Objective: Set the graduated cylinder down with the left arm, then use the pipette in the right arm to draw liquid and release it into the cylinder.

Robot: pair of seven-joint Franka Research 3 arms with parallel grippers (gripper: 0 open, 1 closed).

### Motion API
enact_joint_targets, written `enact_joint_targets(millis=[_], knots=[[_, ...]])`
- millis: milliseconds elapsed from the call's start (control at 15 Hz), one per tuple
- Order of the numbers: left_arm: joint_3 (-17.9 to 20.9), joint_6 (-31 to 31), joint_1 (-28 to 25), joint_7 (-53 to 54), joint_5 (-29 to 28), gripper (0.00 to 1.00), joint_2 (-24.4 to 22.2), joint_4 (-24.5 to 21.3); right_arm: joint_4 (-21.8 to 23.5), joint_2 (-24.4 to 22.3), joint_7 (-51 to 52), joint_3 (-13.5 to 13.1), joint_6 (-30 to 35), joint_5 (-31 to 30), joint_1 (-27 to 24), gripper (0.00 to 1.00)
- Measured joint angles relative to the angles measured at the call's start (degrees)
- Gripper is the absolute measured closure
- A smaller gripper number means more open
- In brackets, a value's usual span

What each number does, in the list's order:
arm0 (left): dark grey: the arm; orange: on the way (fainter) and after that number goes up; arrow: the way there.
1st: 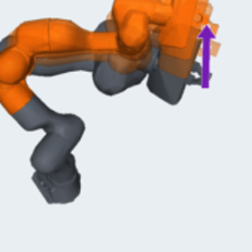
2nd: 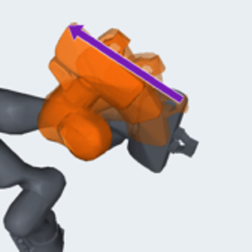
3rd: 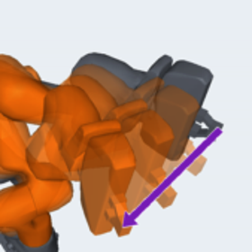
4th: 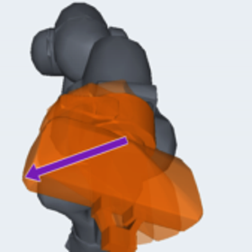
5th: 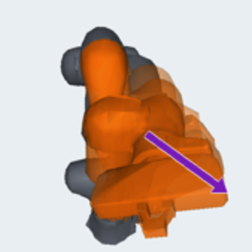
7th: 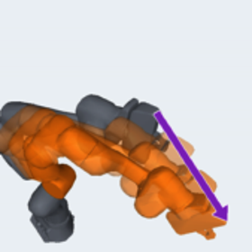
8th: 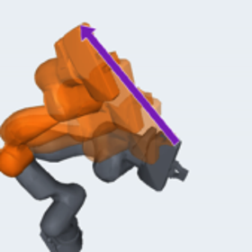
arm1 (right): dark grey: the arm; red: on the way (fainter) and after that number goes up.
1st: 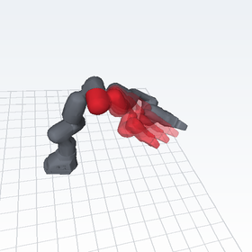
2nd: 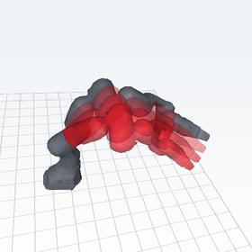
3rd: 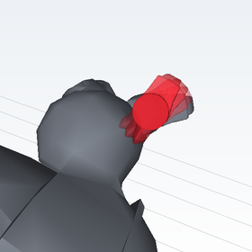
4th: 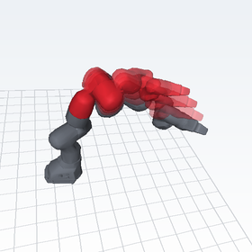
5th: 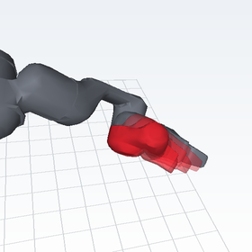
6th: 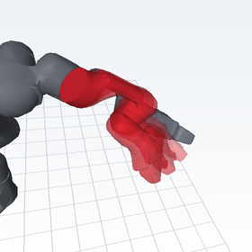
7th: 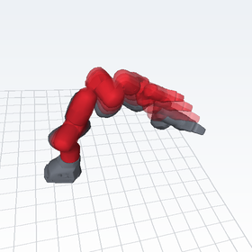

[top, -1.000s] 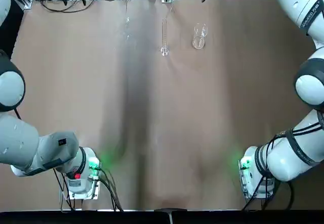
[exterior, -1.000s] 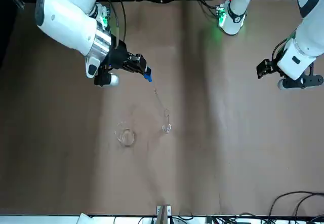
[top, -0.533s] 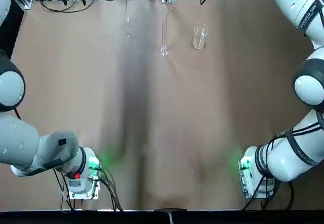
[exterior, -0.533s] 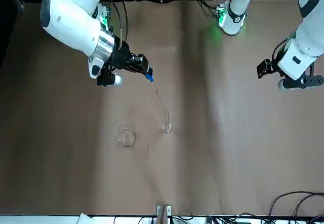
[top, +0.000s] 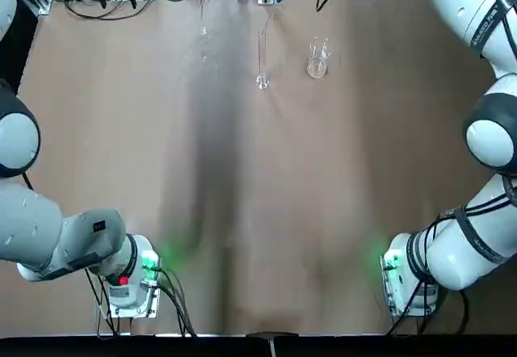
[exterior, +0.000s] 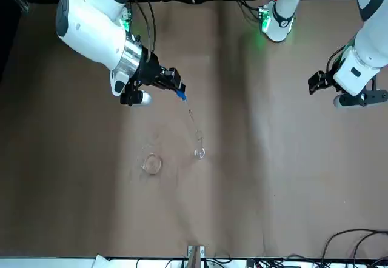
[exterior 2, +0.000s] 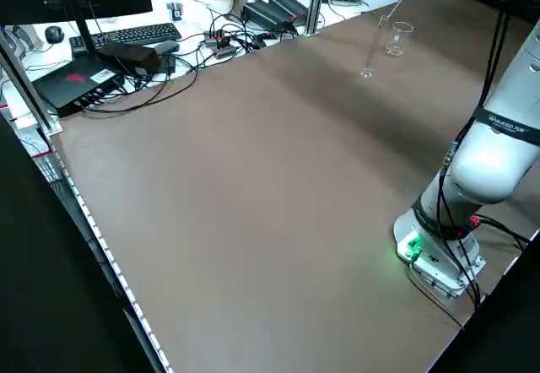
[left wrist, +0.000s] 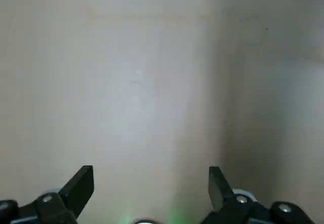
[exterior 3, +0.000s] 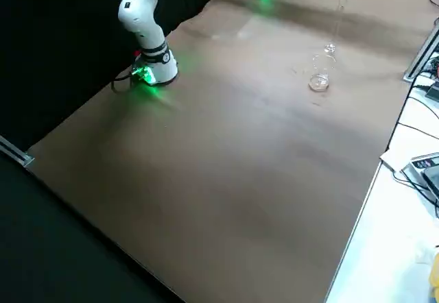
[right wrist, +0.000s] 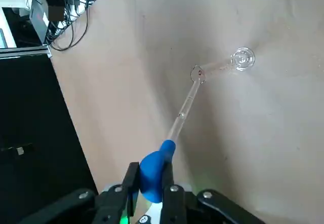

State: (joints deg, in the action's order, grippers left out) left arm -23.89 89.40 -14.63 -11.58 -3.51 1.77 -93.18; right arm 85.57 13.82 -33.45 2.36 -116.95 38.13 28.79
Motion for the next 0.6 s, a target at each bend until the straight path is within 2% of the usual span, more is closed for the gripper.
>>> enact_joint_targets(millis=[600], knots=[[0.02,0.32,-0.39,0.01,0.0,0.0,0.0,0.03,0.0,0.25,0.0,0.0,-0.39,-0.64,0.05,0.78]])
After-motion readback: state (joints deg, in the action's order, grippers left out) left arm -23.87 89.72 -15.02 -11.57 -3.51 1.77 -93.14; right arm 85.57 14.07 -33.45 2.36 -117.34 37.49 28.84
